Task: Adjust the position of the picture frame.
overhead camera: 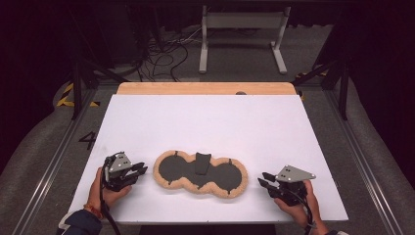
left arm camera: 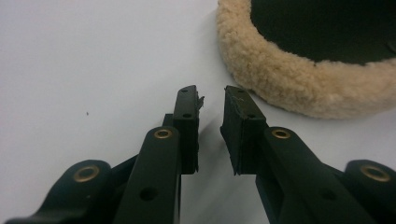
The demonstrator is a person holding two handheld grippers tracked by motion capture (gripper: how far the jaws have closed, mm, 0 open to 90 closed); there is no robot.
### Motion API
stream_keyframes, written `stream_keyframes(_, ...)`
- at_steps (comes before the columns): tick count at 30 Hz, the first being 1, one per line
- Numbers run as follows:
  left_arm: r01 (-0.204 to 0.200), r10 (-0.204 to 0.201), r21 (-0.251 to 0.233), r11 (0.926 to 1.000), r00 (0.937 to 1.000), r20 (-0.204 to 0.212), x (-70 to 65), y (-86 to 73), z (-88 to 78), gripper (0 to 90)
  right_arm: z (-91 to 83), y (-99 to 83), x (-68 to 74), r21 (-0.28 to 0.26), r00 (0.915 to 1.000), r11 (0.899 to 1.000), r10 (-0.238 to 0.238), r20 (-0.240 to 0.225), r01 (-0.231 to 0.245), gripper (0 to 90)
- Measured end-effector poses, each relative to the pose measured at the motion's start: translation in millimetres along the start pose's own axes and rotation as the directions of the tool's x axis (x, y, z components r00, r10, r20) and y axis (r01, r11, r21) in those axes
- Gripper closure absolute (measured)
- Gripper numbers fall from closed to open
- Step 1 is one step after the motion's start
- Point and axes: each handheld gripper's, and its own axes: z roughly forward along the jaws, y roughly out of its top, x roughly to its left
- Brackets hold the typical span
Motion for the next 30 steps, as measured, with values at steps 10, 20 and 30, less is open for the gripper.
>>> stream_keyframes(10, -0.007, 0.007, 0.017, 0.9998, 0.9999, 0.009, 1.9, 10.3, 13.2, 73.8, 6.3, 4.7, 11.8, 0.015, 0.9990, 1.000, -0.015, -0.043, 0.016, 80.7)
stream_keyframes(20, 0.001, -0.001, 0.006, 1.0000, 1.0000, -0.003, 6.8, 16.7, 19.4, 75.9, 4.2, 3.4, 18.5, 0.015, 0.9944, 0.999, -0.040, -0.098, 0.042, 84.2)
stream_keyframes(30, 0.018, -0.018, -0.011, 0.9998, 0.9994, 0.028, 4.1, 15.3, 11.1, 77.1, 4.5, 5.6, 19.7, 0.021, 0.9957, 0.999, -0.040, -0.083, 0.042, 86.4)
